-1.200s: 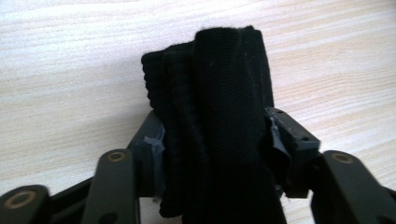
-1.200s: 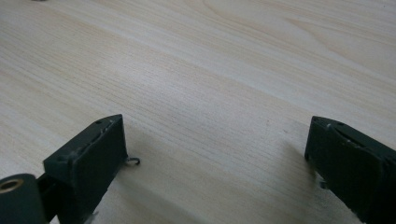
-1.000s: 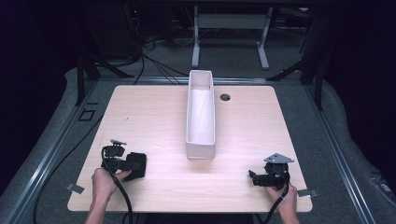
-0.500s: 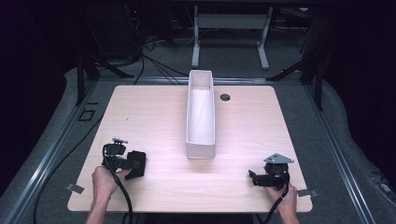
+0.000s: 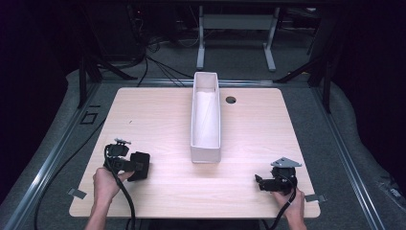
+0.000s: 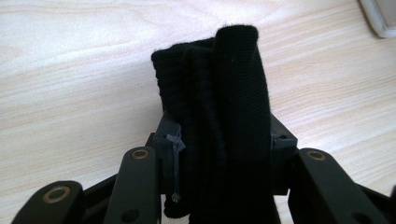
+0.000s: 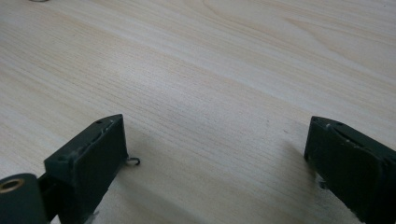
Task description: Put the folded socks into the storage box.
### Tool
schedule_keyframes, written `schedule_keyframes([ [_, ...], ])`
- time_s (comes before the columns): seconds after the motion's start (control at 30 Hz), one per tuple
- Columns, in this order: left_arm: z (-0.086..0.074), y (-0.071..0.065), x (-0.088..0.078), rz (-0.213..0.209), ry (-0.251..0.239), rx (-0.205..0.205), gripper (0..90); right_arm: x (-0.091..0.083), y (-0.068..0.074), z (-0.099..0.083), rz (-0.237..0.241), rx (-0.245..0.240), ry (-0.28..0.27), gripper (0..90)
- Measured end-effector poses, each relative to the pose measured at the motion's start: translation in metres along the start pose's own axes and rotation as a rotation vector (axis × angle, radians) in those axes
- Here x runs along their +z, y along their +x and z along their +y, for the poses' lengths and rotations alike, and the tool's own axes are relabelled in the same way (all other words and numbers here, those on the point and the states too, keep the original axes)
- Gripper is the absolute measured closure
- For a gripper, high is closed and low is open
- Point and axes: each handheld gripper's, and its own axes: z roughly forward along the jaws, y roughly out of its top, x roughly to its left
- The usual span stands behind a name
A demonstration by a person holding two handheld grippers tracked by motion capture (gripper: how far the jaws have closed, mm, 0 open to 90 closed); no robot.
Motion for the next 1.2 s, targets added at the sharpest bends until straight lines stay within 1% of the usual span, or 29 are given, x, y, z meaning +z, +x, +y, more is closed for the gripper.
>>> schedule_keyframes([
  [0.07, 0.001, -0.001, -0.001, -0.002, 0.001, 0.002, 58.9, 0.0, 0.0, 0.0, 0.0, 0.0, 0.0, 5.2],
  [0.13, 0.005, -0.003, -0.005, -0.001, -0.003, 0.017, 58.8, 0.0, 0.0, 0.0, 0.001, 0.001, 0.0, 5.1],
  [0.2, 0.006, -0.004, -0.006, 0.0, -0.003, 0.019, 58.8, 0.001, 0.0, 0.0, 0.0, 0.002, -0.005, 4.9],
  [0.23, 0.009, -0.006, -0.009, -0.001, -0.002, 0.03, 58.9, 0.001, -0.001, 0.0, 0.001, 0.003, -0.002, 4.9],
  [0.33, 0.012, -0.009, -0.011, -0.004, -0.001, 0.036, 58.8, 0.001, -0.001, 0.0, 0.0, 0.004, -0.001, 4.2],
  [0.4, 0.016, -0.011, -0.014, -0.008, 0.0, 0.05, 58.8, 0.002, -0.001, 0.0, -0.005, 0.011, 0.0, 2.9],
  [0.47, 0.018, -0.012, -0.015, -0.009, 0.001, 0.052, 58.8, 0.002, -0.001, 0.0, -0.006, 0.013, 0.001, 2.3],
  [0.57, 0.023, -0.014, -0.017, -0.006, 0.007, 0.066, 58.8, 0.002, -0.001, 0.001, -0.003, 0.012, 0.007, 1.8],
  [0.63, 0.027, -0.015, -0.019, -0.001, 0.012, 0.071, 58.7, 0.002, -0.001, 0.001, -0.001, 0.013, 0.007, 1.8],
  [0.87, 0.034, -0.017, -0.022, 0.001, 0.017, 0.077, 58.6, 0.002, -0.001, 0.0, -0.006, 0.012, 0.008, 1.7],
  [0.93, 0.037, -0.018, -0.023, -0.001, 0.02, 0.075, 58.6, 0.002, -0.001, 0.0, -0.009, 0.012, 0.003, 1.5],
  [1.0, 0.04, -0.019, -0.024, -0.008, 0.024, 0.082, 58.6, 0.002, -0.002, 0.001, -0.006, 0.011, 0.011, 0.0],
  [1.2, 0.046, -0.022, -0.025, -0.014, 0.03, 0.086, 58.5, 0.004, -0.002, 0.002, -0.016, 0.02, 0.009, 0.0],
])
